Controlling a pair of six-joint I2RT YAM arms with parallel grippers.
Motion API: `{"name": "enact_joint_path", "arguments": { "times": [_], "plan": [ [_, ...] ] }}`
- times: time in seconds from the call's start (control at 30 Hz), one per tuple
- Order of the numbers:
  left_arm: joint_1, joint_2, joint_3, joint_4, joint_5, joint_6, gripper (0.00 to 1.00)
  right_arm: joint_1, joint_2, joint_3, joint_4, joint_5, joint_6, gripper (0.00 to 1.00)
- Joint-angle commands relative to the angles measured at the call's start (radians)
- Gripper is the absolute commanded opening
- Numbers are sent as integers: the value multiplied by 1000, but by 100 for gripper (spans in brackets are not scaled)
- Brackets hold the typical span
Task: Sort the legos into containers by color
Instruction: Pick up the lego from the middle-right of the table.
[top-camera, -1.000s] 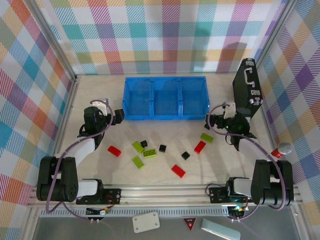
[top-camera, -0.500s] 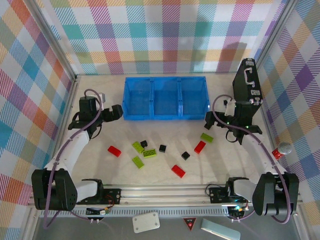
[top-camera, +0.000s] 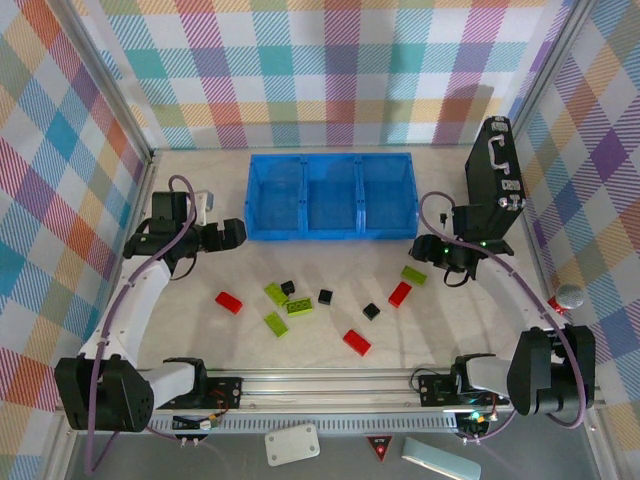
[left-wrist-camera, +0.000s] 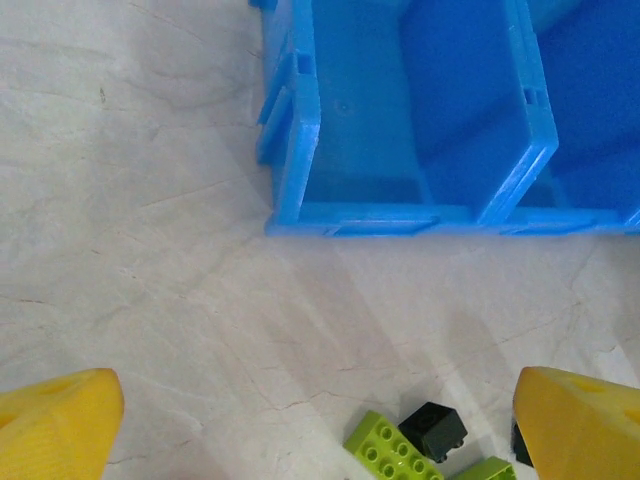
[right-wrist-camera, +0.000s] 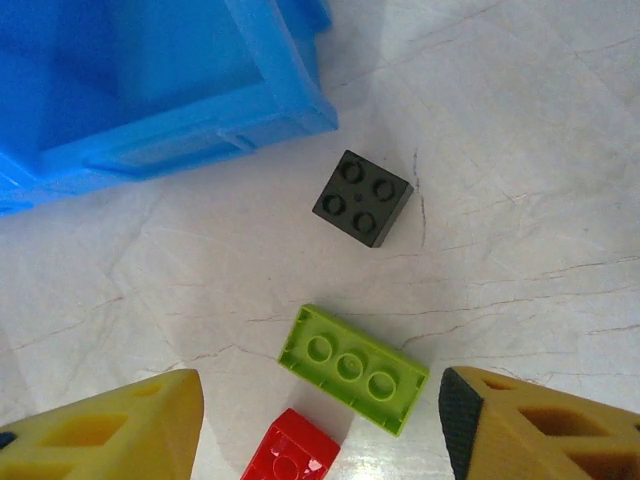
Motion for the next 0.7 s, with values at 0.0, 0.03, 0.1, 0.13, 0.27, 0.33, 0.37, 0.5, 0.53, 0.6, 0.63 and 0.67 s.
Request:
{"name": "enact_joint_path", "arguments": {
  "times": [0.0, 0.03, 0.1, 0.13, 0.27, 0.33, 0.37, 0.5, 0.53, 0.6, 0.63, 0.67],
  "plan": [
    [3, -22, -29, -1, -15, 58, 100, 15, 18, -8, 49, 47, 42, 66],
    [3, -15, -15, -15, -15, 58, 100, 25, 25, -20, 74, 62, 48, 66],
    [5, -17, -26, 4, -6, 53, 100, 45, 37, -38, 116, 103, 76, 65],
    [5, -19, -26, 5, 0, 52, 100, 60, 43, -46, 133, 141, 98, 64],
    [6, -22, -29, 5, -4, 55, 100, 103, 89, -55, 188, 222, 148, 61],
    [6, -21, -28, 3, -7, 57, 100, 121, 122, -55, 217, 251, 161, 59],
    [6, -21, -27, 3, -6, 56, 100, 126, 137, -54, 226, 253, 166, 59],
    [9, -10, -26, 0, -3, 57, 100, 147, 206, -43, 267, 279, 183, 58],
    [9, -7, -26, -1, -3, 57, 100, 150, 219, -43, 278, 285, 188, 57],
    [9, -6, -25, -3, -3, 58, 100, 154, 243, -41, 295, 291, 199, 57],
    [9, -6, -25, -5, -5, 61, 100, 154, 257, -41, 305, 294, 203, 57],
    [9, -4, -25, -5, -9, 60, 100, 155, 269, -40, 314, 296, 208, 57]
  ]
}}
